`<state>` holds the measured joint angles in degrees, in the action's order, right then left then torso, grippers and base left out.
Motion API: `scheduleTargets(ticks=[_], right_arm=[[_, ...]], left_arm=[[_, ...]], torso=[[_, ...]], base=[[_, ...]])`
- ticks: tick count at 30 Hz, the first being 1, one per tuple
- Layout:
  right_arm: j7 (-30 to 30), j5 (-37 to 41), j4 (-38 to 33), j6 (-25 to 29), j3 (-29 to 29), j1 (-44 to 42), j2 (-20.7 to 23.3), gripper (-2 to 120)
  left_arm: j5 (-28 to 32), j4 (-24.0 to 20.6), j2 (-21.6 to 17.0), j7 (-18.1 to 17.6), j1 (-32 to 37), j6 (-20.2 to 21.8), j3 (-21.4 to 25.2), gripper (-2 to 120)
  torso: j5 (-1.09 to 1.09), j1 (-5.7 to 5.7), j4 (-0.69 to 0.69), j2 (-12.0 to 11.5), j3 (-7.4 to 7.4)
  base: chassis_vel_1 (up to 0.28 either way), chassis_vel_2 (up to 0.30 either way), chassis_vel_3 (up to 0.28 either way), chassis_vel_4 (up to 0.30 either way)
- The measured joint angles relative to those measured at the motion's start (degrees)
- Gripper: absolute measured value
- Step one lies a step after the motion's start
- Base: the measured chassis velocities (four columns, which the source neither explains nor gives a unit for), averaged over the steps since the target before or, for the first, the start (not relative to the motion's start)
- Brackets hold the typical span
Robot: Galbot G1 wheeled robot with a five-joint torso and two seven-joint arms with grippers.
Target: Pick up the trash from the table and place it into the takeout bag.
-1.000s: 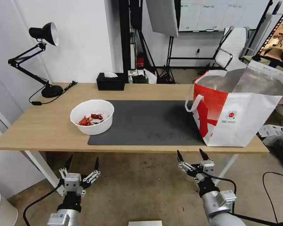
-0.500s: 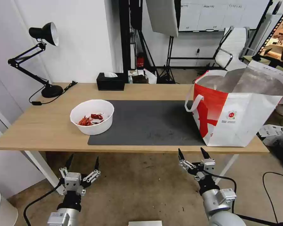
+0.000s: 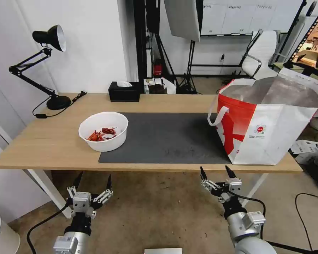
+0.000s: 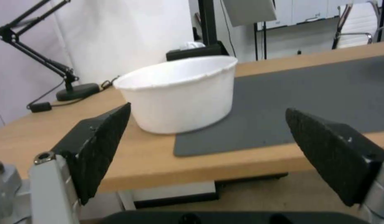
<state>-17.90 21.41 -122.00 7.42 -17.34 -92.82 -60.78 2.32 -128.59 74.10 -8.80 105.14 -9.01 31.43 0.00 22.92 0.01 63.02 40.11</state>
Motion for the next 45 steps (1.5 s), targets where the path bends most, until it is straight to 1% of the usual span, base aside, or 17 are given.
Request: scheduleTargets(ticks=[3, 6, 8, 9, 11, 12, 15, 16, 18, 19, 21, 22, 25, 29, 32, 36, 45], right_arm=[[0.0, 0.0, 0.0, 0.0, 0.0, 0.0, 0.0, 100], [0.0, 0.0, 0.0, 0.0, 0.0, 0.0, 0.0, 100], [0.0, 0.0, 0.0, 0.0, 0.0, 0.0, 0.0, 100], [0.0, 0.0, 0.0, 0.0, 0.0, 0.0, 0.0, 100], [0.0, 0.0, -0.1, 0.0, 0.0, 0.0, 0.0, 100], [0.0, 0.0, -0.1, 0.0, 0.0, 0.0, 0.0, 100], [0.0, 0.1, -0.1, -0.1, 0.0, 0.0, 0.0, 100], [0.0, 0.1, -0.1, -0.1, 0.0, 0.0, 0.0, 100], [0.0, 0.1, -0.1, -0.1, 0.0, 0.1, 0.0, 100], [0.0, 0.1, -0.1, -0.1, 0.0, 0.1, 0.0, 100], [0.0, 0.1, -0.1, -0.1, 0.0, 0.1, 0.0, 100], [0.0, 0.1, -0.1, -0.1, 0.0, 0.1, 0.0, 100], [0.0, 0.1, -0.1, -0.1, 0.0, 0.1, 0.0, 100], [0.0, 0.1, -0.1, -0.1, 0.0, 0.1, 0.0, 100], [0.0, 0.1, -0.1, -0.1, 0.0, 0.1, 0.0, 100], [0.0, 0.1, -0.1, -0.1, 0.0, 0.1, 0.0, 100], [0.0, 0.1, -0.1, -0.1, 0.0, 0.1, 0.0, 100]], left_arm=[[2.6, -1.4, -2.0, -0.3, -1.6, 2.2, 0.9, 100], [7.7, -3.4, -4.9, -1.2, -3.8, 5.5, 3.0, 100], [15.0, -5.2, -8.5, -2.2, -5.8, 9.2, 6.7, 100], [15.0, -5.2, -8.5, -2.2, -5.8, 9.2, 6.7, 100], [26.8, -4.9, -17.9, -4.4, -10.9, 14.3, 10.3, 100], [26.8, -4.9, -17.9, -4.4, -10.9, 14.3, 10.3, 100], [39.9, 0.0, -29.8, -6.2, -18.2, 18.0, 10.9, 100], [39.9, 0.0, -29.8, -6.2, -18.2, 18.0, 10.9, 100], [47.4, 5.2, -35.6, -5.9, -24.0, 19.7, 8.4, 100], [47.4, 5.2, -35.6, -5.9, -24.0, 19.7, 8.4, 100], [55.5, 11.0, -41.0, -4.1, -31.2, 22.2, 4.8, 100], [55.5, 11.0, -41.0, -4.1, -31.2, 22.2, 4.8, 100], [65.4, 19.7, -46.3, 0.7, -43.5, 27.3, -2.5, 100], [67.8, 24.5, -47.2, 2.6, -49.9, 29.9, -7.7, 100], [71.6, 30.1, -46.8, 3.7, -58.7, 36.1, -14.8, 100], [72.8, 34.5, -45.3, 3.9, -65.2, 40.5, -20.2, 100], [72.6, 40.8, -41.9, 1.0, -73.1, 45.4, -27.6, 100]], torso=[[-0.01, 0.0, 0.0, 0.0, 0.0], [-0.01, 0.0, -0.02, 0.0, 0.0], [0.0, 0.01, 0.03, 0.0, 0.01], [0.0, 0.01, 0.03, 0.0, 0.01], [-0.02, 0.0, 0.0, 0.0, 0.0], [-0.02, 0.0, 0.0, 0.0, 0.0], [-0.02, 0.01, -0.01, 0.0, 0.01], [-0.02, 0.01, -0.01, 0.0, 0.01], [-0.02, 0.01, -0.01, 0.0, 0.01], [-0.02, 0.01, -0.01, 0.0, 0.01], [-0.03, 0.02, -0.01, 0.0, 0.01], [-0.03, 0.02, -0.01, 0.0, 0.01], [0.01, 0.01, -0.01, 0.0, 0.01], [-0.01, 0.02, -0.01, 0.0, 0.01], [0.0, 0.02, 0.0, 0.0, 0.01], [0.0, 0.01, -0.01, 0.0, 0.01], [-0.01, 0.01, -0.01, 0.0, 0.0]], base=[[0.0, 0.0, 0.0, 0.0], [0.0, 0.0, 0.0, 0.0], [0.0, 0.0, 0.0, 0.0], [0.0, 0.0, 0.0, 0.0], [0.0, 0.0, 0.0, 0.0], [0.0, 0.0, 0.0, 0.0], [0.0, 0.0, 0.0, 0.0], [0.0, 0.0, 0.0, 0.0], [0.0, 0.0, 0.0, 0.0], [0.0, 0.0, 0.0, 0.0], [0.0, 0.0, 0.0, 0.0], [0.0, 0.0, 0.0, 0.0], [0.0, 0.0, 0.0, 0.0], [0.0, 0.0, 0.0, 0.0], [0.0, 0.0, 0.0, 0.0], [0.0, 0.0, 0.0, 0.0], [0.0, 0.0, 0.0, 0.0]])
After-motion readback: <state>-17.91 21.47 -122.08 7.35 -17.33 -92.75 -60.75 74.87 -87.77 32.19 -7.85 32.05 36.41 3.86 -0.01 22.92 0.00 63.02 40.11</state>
